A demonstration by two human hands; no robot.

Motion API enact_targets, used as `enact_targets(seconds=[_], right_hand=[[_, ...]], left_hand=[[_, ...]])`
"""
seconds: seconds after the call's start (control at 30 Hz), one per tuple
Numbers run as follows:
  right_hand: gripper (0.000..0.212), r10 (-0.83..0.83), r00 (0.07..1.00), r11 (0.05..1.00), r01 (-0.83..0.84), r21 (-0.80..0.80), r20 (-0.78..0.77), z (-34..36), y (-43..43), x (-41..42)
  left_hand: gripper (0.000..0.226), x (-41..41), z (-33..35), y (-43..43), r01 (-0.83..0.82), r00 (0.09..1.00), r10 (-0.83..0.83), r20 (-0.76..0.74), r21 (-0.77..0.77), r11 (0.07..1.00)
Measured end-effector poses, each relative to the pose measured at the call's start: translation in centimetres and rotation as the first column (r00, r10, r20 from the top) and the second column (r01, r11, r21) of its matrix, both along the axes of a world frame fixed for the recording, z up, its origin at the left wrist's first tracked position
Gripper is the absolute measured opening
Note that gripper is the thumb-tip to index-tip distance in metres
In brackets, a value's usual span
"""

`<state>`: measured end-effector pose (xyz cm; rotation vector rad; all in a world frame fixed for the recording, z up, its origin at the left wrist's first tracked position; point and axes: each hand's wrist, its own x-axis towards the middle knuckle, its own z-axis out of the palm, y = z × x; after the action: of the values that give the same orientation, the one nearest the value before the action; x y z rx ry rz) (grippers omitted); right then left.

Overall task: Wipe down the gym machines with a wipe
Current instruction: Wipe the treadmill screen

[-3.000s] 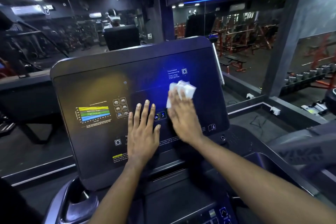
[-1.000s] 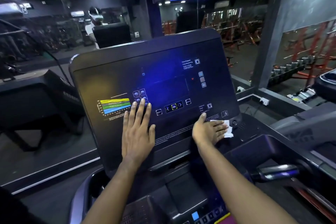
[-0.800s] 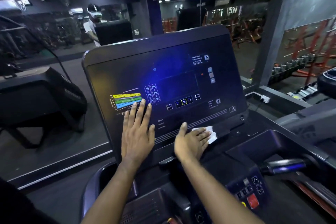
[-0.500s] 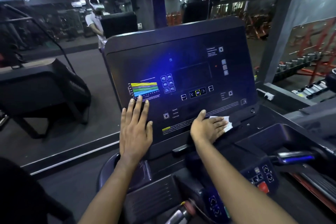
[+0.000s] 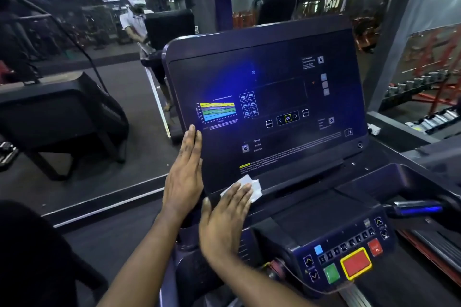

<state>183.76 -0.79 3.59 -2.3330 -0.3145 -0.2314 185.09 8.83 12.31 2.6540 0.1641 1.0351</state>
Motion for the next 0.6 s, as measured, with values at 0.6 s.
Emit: enact_targets(seconds=[0.6], right_hand=[[0.090, 0.117, 0.977, 0.966, -0.070, 0.248, -0.179, -2.4, 0.2, -2.0]], left_hand=[[0.072, -0.4, 0.2, -0.5, 0.024, 1.000, -0.024, -0.006, -0.040, 0.999]])
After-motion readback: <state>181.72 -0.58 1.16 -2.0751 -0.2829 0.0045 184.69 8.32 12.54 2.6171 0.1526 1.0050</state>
